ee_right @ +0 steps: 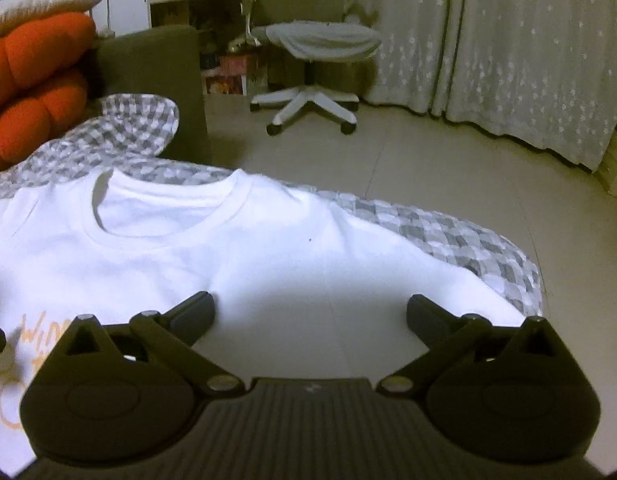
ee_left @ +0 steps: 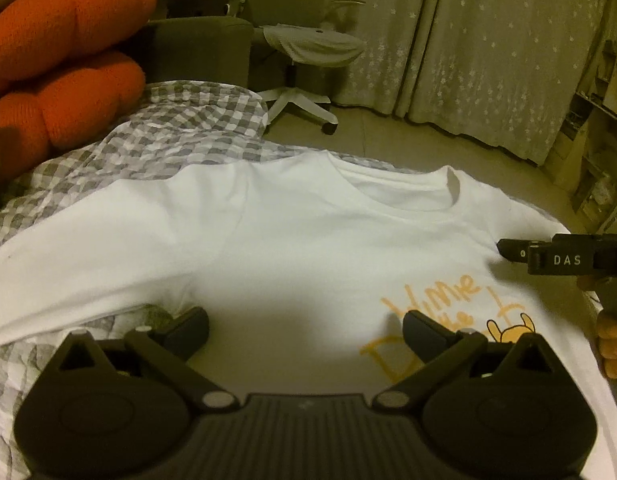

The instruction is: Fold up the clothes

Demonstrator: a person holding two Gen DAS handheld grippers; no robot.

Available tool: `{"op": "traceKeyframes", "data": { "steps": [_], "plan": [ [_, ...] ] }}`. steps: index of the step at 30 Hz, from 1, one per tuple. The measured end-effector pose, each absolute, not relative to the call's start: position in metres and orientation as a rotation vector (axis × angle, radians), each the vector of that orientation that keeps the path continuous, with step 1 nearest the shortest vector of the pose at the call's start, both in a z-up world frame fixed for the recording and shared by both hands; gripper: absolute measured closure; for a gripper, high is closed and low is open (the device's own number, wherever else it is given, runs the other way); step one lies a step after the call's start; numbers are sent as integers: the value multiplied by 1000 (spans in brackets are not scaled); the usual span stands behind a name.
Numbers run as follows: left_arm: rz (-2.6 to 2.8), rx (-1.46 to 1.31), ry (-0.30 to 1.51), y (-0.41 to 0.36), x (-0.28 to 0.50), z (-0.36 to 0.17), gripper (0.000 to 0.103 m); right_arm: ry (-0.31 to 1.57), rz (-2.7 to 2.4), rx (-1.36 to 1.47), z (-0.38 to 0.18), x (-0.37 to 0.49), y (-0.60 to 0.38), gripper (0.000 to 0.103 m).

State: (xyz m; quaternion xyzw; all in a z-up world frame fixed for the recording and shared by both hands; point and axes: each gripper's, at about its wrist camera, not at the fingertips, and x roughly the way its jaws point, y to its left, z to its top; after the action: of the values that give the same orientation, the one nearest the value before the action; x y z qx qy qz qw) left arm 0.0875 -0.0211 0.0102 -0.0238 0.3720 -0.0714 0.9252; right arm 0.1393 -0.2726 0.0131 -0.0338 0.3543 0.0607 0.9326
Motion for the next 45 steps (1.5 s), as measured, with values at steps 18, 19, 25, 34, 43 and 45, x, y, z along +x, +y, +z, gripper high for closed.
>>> {"op": "traceKeyframes", "data": {
  "steps": [18,19,25,34,43,45],
  "plan": [
    [-129,111,765,-32,77,20,1,661,96,-64,11,126,-263,0],
    [-126,113,767,-32,77,20,1,660,101,-71,11,124,-261,1],
    [-123,112,773,-29,76,18,1,656,118,-88,13,119,-247,19],
    [-123,90,789,-23,76,17,4,629,98,-87,19,114,-247,55],
    [-105,43,816,-2,81,14,10,658,145,-82,15,109,-252,80],
    [-107,10,835,7,82,15,10,662,131,-84,16,109,-260,80]
  ]
}}
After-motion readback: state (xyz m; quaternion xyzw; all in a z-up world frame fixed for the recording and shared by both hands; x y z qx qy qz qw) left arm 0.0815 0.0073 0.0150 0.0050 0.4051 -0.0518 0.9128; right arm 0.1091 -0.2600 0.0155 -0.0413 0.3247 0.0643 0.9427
